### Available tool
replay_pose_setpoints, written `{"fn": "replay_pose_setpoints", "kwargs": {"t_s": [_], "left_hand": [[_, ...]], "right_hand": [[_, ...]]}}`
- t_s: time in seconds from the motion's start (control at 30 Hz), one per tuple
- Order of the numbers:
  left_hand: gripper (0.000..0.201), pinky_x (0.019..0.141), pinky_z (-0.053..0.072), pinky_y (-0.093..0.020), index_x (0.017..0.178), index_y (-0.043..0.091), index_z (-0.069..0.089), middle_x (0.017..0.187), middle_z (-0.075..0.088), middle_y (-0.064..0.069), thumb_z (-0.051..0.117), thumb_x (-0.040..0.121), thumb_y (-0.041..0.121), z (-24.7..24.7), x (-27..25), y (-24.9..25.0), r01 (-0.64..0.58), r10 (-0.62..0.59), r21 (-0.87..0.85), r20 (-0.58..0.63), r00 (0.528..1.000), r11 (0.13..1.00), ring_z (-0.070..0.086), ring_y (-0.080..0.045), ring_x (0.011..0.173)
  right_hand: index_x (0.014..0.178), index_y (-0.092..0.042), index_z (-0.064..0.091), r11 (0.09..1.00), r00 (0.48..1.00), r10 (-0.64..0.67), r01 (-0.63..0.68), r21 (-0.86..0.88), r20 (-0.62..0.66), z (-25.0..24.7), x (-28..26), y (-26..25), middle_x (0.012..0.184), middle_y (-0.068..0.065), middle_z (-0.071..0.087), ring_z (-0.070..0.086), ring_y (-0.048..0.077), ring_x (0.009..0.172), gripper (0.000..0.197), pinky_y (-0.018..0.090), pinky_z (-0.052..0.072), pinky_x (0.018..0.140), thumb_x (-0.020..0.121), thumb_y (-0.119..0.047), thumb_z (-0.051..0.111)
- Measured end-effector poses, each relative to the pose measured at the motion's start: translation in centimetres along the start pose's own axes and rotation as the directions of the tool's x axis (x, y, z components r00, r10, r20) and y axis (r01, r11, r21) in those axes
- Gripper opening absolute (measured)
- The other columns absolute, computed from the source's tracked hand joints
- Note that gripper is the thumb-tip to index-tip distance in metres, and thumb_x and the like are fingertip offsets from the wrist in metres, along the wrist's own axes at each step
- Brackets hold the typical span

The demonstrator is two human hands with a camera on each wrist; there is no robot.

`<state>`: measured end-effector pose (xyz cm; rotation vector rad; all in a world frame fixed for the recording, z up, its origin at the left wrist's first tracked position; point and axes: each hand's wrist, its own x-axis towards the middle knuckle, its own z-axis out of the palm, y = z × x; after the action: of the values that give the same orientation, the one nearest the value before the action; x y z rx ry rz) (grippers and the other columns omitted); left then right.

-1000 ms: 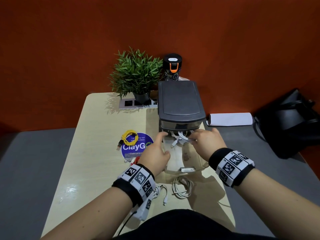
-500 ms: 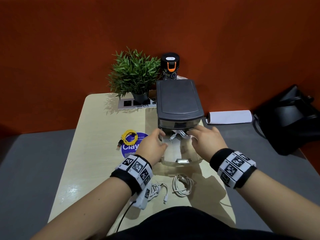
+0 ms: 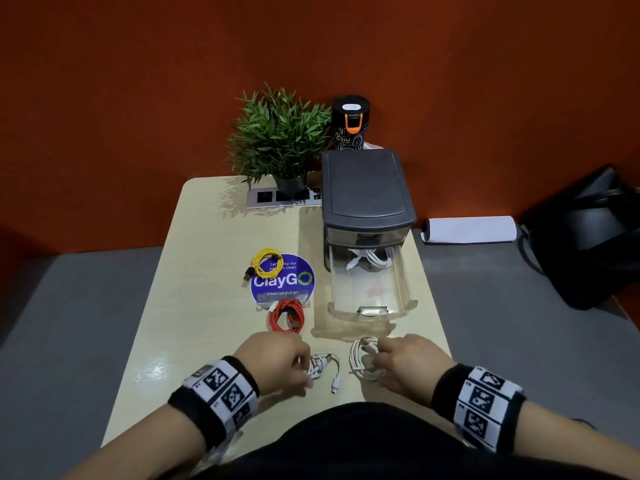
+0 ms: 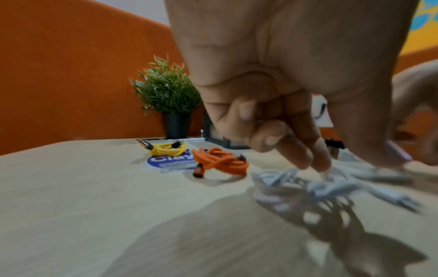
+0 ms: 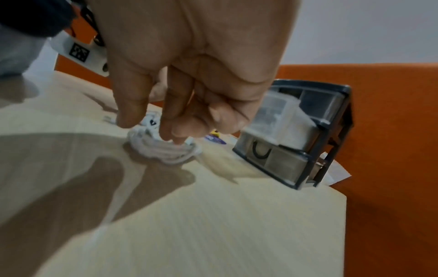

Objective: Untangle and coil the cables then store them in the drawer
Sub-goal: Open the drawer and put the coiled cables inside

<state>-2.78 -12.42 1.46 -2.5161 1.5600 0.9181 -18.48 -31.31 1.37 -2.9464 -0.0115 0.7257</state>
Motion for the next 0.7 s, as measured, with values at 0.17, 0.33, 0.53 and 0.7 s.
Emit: {"fn": "replay_pose_setpoints", "kwargs": {"t_s": [0.17,0.33,0.53,0.7], "left_hand": [[0.028,0.068,0.034,-0.029,0.102,0.021,0.055,0.104,0.055,0.002,0.065,0.081,0.036,1.8,0.1,0.2,-0.029,0.018,0.180,0.061,0.998,0.983,0.053,-0.021,0.097],[0.015,0.070,0.038,-0.029,0.102,0.023,0.059,0.105,0.059,0.003,0.053,0.089,0.027,1.3,0.4,0.2,-0.012,0.009,0.124,0.024,1.000,0.992,0.056,-0.021,0.094],[0.016,0.063,0.037,-0.021,0.097,0.024,0.069,0.096,0.065,0.008,0.058,0.089,0.031,-4.0,-0.3,0.3,-0.020,0.017,-0.037,-0.057,0.998,0.999,0.054,-0.008,0.081],[0.016,0.068,0.044,-0.027,0.094,0.028,0.072,0.085,0.059,0.013,0.062,0.087,0.037,-9.5,-1.6,0.8,-0.049,0.026,-0.074,-0.278,0.960,0.996,0.053,-0.007,0.079]], "right_hand": [[0.066,-0.028,0.071,0.998,0.999,0.031,-0.028,-0.057,0.040,2.6,1.1,0.2,0.071,-0.007,0.062,0.054,0.010,0.043,0.044,0.021,0.039,0.038,0.031,-0.046,0.088],[0.067,-0.033,0.068,0.999,0.999,0.012,-0.014,-0.034,-0.047,2.2,1.3,-0.3,0.071,-0.012,0.059,0.051,0.008,0.042,0.040,0.018,0.040,0.043,0.033,-0.046,0.085],[0.105,-0.017,0.067,0.969,0.986,-0.001,0.042,0.243,-0.164,-1.2,0.2,-0.7,0.109,0.001,0.059,0.059,0.024,0.094,0.026,0.029,0.042,0.082,0.087,-0.031,0.054],[0.097,-0.018,0.068,0.883,0.953,0.029,0.116,0.454,-0.301,-4.8,-1.3,0.0,0.095,-0.011,0.056,0.049,0.004,0.066,0.019,0.023,0.041,0.068,0.085,-0.033,0.065]]}}
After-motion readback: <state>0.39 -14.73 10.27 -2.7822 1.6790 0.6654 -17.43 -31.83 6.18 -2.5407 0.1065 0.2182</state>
